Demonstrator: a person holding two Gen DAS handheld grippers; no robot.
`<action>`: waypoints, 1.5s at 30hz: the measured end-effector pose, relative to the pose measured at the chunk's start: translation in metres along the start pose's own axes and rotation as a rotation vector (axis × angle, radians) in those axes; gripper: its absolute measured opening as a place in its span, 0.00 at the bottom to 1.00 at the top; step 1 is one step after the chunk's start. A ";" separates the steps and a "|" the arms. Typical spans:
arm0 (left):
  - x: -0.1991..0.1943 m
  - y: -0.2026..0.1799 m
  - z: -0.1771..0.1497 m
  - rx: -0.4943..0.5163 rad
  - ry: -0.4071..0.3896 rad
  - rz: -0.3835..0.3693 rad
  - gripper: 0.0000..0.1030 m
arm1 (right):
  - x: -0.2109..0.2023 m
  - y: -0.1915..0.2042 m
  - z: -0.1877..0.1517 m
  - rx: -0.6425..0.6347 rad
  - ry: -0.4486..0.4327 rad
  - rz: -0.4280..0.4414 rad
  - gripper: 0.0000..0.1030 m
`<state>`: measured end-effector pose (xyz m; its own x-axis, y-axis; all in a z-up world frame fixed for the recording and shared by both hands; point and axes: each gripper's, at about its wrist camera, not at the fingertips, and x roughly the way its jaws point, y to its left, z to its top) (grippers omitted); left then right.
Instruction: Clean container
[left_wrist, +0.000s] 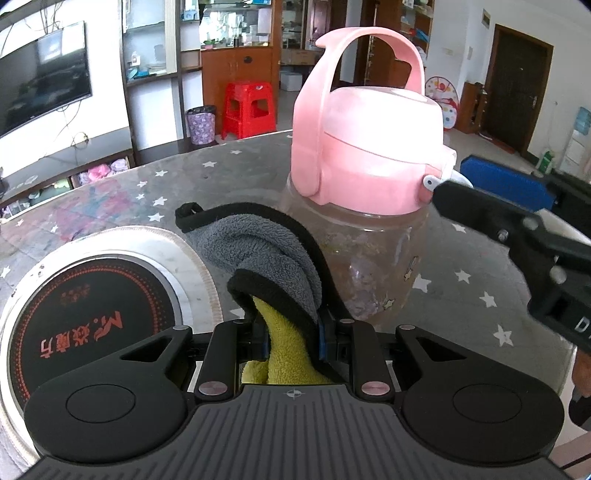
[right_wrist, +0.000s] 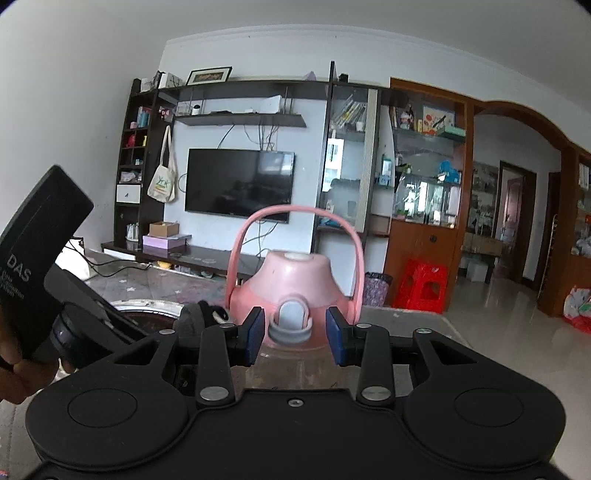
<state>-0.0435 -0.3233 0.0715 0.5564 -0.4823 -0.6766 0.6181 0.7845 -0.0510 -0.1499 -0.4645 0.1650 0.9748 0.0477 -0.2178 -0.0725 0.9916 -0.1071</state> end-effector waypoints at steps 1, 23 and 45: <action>0.000 0.000 0.000 0.001 0.001 0.000 0.21 | 0.001 0.000 -0.001 0.001 0.002 0.000 0.38; -0.008 -0.001 0.016 0.041 -0.018 0.003 0.21 | -0.024 -0.007 -0.017 -0.012 0.013 0.022 0.28; 0.018 -0.017 0.002 0.049 0.031 -0.041 0.21 | -0.002 -0.023 -0.008 -0.016 0.016 0.004 0.28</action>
<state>-0.0429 -0.3459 0.0618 0.5130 -0.5006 -0.6973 0.6667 0.7441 -0.0437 -0.1520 -0.4881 0.1597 0.9711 0.0499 -0.2333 -0.0801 0.9893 -0.1219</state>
